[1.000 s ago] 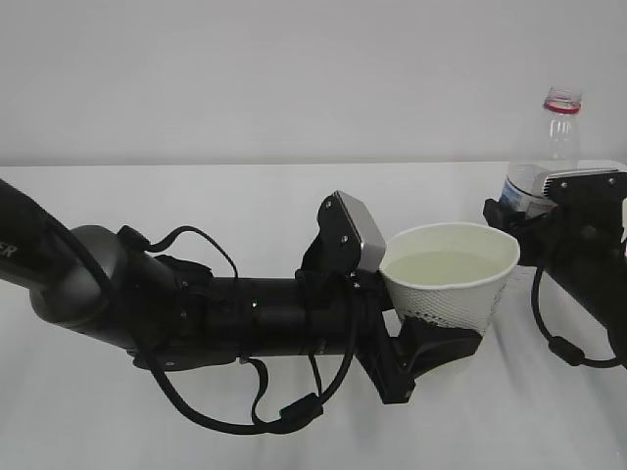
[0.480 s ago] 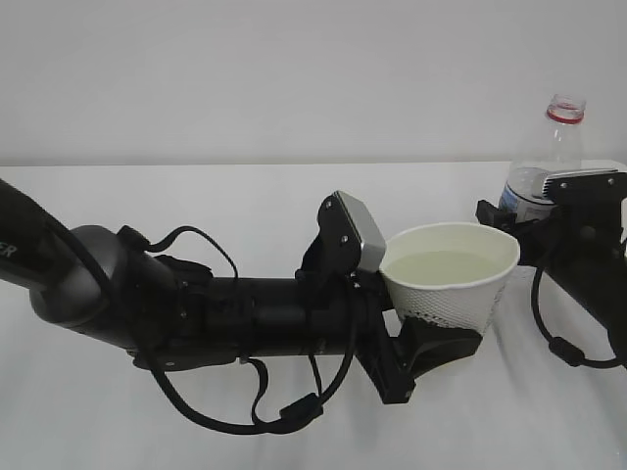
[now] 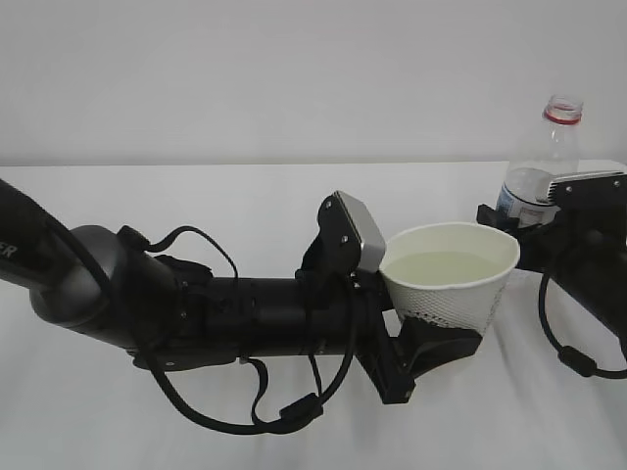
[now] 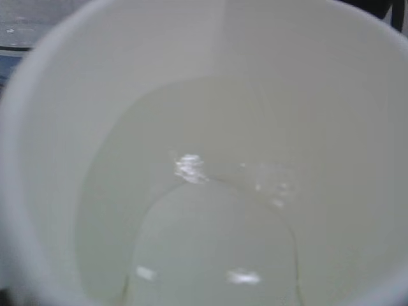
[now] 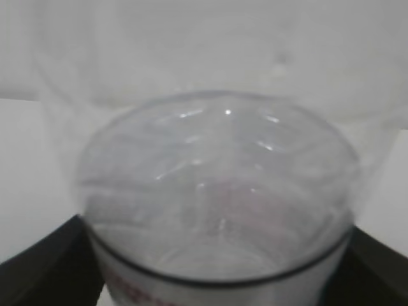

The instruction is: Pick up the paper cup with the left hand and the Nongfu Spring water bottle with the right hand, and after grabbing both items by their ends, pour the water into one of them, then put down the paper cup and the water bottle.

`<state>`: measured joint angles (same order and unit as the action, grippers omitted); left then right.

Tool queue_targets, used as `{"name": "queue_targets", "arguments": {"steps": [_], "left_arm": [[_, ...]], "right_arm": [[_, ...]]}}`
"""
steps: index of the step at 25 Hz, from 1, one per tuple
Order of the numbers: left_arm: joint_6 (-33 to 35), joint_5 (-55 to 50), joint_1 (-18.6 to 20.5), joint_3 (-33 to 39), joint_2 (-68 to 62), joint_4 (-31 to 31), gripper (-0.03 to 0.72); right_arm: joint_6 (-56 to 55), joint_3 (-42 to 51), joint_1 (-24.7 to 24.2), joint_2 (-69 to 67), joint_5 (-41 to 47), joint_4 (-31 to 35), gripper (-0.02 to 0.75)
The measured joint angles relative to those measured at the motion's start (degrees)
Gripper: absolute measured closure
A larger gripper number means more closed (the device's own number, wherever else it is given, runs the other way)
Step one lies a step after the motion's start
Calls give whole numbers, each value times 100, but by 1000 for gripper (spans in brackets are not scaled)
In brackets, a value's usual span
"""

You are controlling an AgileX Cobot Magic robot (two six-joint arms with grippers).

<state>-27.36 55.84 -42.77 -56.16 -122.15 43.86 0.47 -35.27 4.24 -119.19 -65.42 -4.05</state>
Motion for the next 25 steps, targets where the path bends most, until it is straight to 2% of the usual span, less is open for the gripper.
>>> {"name": "queue_targets", "arguments": {"steps": [22,25], "left_arm": [[2,0,0,0,0,-26,206],[207,0,0,0,0,-170,206]], "right_arm": [[0,1843,0,1674,-10,-13,76],[0,2061,0,2001,-10,-13,77]]}}
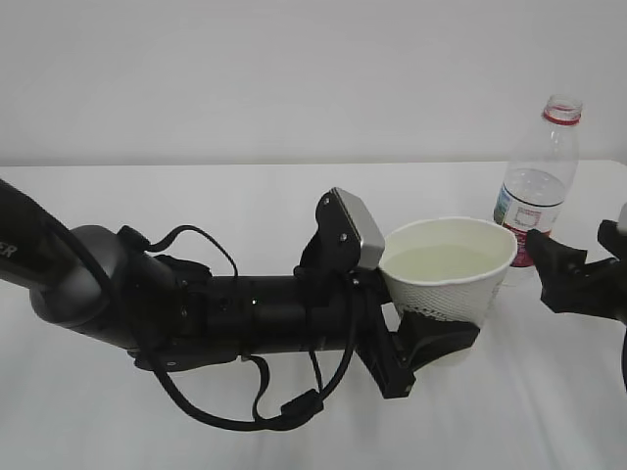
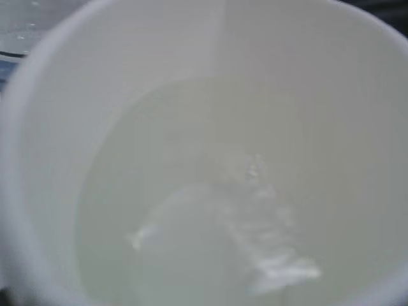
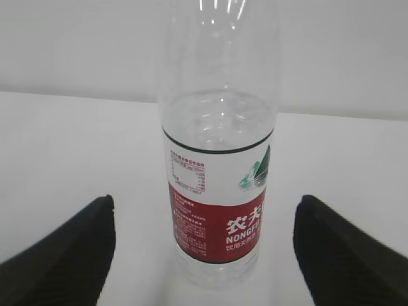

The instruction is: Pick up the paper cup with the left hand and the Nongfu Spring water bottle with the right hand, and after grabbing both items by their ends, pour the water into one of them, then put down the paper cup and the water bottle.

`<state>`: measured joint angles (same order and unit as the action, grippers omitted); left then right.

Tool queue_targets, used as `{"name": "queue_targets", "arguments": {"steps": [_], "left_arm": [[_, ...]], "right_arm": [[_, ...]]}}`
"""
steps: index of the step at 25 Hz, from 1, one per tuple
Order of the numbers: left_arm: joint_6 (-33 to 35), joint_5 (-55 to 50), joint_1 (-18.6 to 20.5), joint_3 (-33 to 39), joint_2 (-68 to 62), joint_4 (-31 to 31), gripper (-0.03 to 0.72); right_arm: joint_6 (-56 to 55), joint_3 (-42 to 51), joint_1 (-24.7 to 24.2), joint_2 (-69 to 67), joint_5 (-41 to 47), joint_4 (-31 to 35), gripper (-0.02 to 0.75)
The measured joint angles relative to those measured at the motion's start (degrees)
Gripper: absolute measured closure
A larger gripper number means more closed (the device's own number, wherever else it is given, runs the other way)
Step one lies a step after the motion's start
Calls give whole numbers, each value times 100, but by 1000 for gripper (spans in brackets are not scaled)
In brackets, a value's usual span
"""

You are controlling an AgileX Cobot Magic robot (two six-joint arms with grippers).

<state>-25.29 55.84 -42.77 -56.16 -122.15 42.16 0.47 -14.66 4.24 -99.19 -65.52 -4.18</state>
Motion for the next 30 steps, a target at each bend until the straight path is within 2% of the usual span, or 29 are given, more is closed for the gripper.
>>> {"name": "queue_targets", "arguments": {"steps": [8,17,25,30], "left_arm": [[297,-137,0,0,0,-474,207],[297,-527,149,0,0,-545,207],[297,-528,678,64,0,-579,207],[297,-131,1056,326,0,-600,207]], "right_arm": [[0,414,0,578,-13,-49,93],[0,554,0,652,-13,-294,124],[0,600,0,652,-13,-400,140],[0,600,0,652,-13,-484,142]]}}
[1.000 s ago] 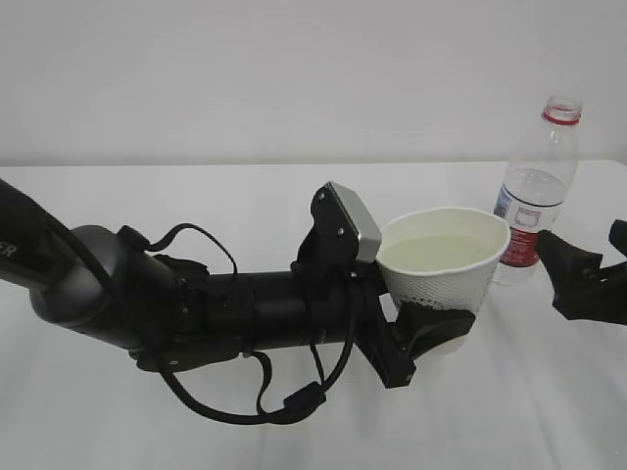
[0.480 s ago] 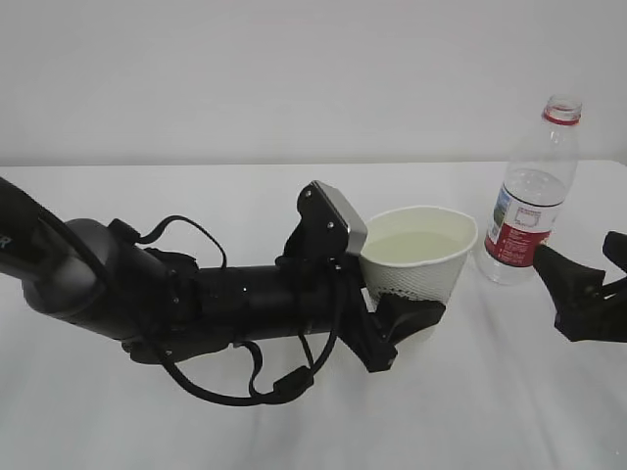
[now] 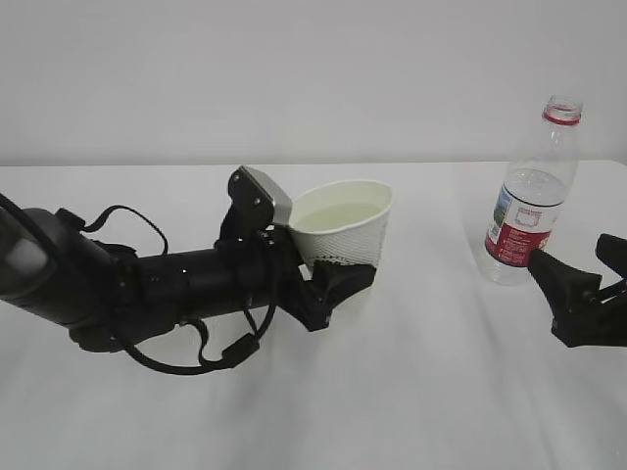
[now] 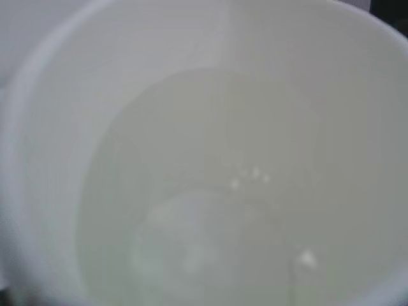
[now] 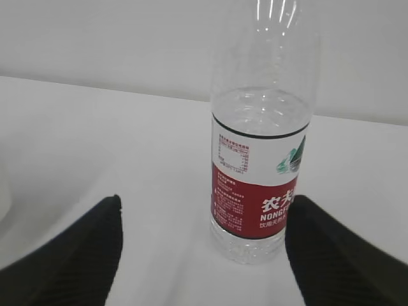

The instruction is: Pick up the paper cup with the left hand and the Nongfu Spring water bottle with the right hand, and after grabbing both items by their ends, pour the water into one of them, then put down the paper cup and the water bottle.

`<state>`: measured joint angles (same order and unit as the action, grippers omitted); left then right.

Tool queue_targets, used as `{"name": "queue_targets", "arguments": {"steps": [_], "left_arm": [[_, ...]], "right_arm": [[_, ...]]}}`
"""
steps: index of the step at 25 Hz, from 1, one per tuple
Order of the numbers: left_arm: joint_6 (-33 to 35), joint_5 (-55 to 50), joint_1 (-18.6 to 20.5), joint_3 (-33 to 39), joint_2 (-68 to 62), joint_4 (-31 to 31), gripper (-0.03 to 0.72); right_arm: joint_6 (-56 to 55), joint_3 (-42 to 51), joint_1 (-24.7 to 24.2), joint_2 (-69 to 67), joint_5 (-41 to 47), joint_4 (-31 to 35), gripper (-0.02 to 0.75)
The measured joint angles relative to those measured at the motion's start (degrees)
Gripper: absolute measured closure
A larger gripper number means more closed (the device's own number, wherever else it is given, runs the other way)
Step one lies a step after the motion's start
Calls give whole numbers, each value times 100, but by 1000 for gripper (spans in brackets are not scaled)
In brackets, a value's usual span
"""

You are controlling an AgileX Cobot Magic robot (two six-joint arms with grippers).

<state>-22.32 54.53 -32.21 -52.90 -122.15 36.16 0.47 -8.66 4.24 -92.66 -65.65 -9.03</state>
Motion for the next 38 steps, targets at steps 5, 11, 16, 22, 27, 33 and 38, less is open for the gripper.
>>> {"name": "queue_targets", "arguments": {"steps": [5,11,16,22,27,33,38], "left_arm": [[39,300,358,227,0,0,207],[228,448,824,430,0,-22,207],[259,632,1141,493,0,-29,207],[259,659,1407,496,0,-43,207],[478,753,1566,655,0,-307,217],[664,839,1742,711,0,-685,221],[905,870,1807,711,0,-881,223]], "right_arm": [[0,0,0,0,0,-9,143],[0,0,0,0,0,-29,143],[-4,0,0,0,0,-42,143],[-4,0,0,0,0,-42,143],[-4,0,0,0,0,-24,143],[-4,0,0,0,0,72,143],[-4,0,0,0,0,169,143]]}}
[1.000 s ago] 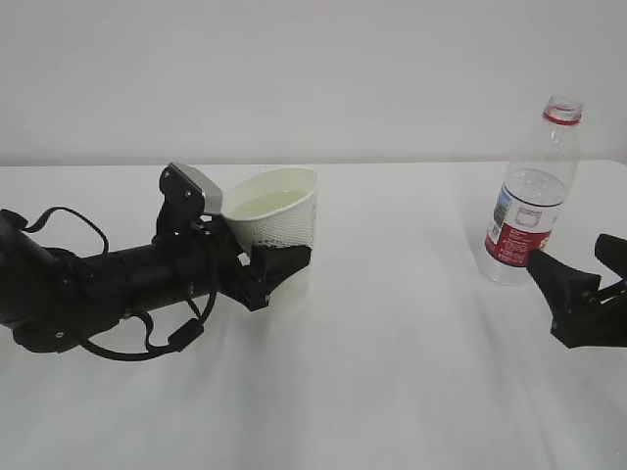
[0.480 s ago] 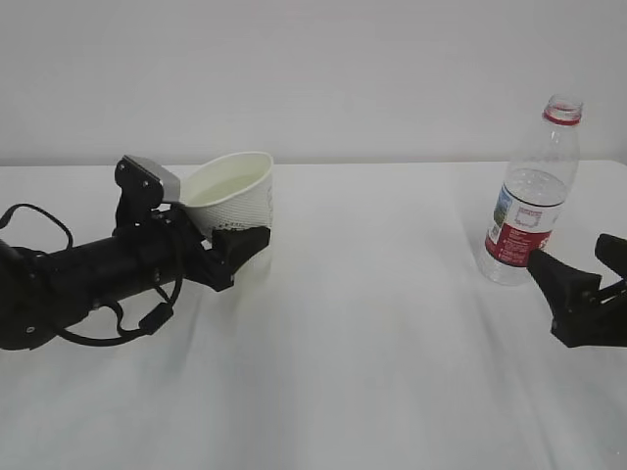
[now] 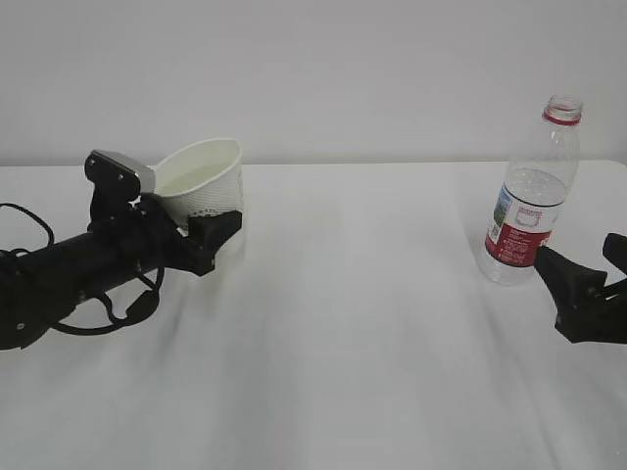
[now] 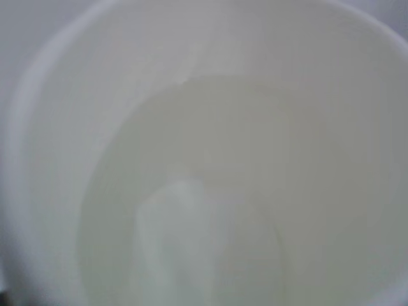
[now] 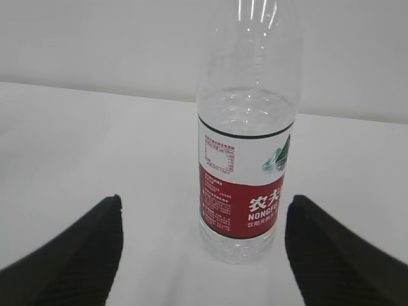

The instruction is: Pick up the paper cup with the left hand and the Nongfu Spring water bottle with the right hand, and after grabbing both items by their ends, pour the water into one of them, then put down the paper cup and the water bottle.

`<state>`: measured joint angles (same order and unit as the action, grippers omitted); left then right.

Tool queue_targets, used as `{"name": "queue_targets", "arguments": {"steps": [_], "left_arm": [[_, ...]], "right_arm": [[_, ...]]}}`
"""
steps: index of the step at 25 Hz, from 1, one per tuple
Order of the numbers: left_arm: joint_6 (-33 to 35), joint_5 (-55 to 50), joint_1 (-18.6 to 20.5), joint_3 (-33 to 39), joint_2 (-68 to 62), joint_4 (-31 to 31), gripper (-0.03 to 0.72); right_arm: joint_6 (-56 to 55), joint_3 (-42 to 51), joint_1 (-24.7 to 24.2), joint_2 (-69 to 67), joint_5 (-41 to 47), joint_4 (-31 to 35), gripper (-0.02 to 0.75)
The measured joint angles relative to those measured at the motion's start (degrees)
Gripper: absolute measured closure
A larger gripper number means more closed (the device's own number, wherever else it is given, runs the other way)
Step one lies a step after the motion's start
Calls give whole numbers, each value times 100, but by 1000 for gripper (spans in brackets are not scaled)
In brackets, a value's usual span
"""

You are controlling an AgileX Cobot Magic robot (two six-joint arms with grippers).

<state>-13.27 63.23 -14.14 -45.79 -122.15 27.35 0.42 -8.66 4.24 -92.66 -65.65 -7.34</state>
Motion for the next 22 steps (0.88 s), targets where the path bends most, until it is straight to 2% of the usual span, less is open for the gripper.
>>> {"name": "queue_targets", "arguments": {"steps": [6,16,22], "left_arm": [[170,0,87,0,0,-361,223],[1077,14,94,355,0,-1369,223],[1149,14,94,411,0,-1546,223]], "right_arm": [[0,0,0,0,0,36,144],[0,0,0,0,0,36,144],[0,0,0,0,0,36,145]]}}
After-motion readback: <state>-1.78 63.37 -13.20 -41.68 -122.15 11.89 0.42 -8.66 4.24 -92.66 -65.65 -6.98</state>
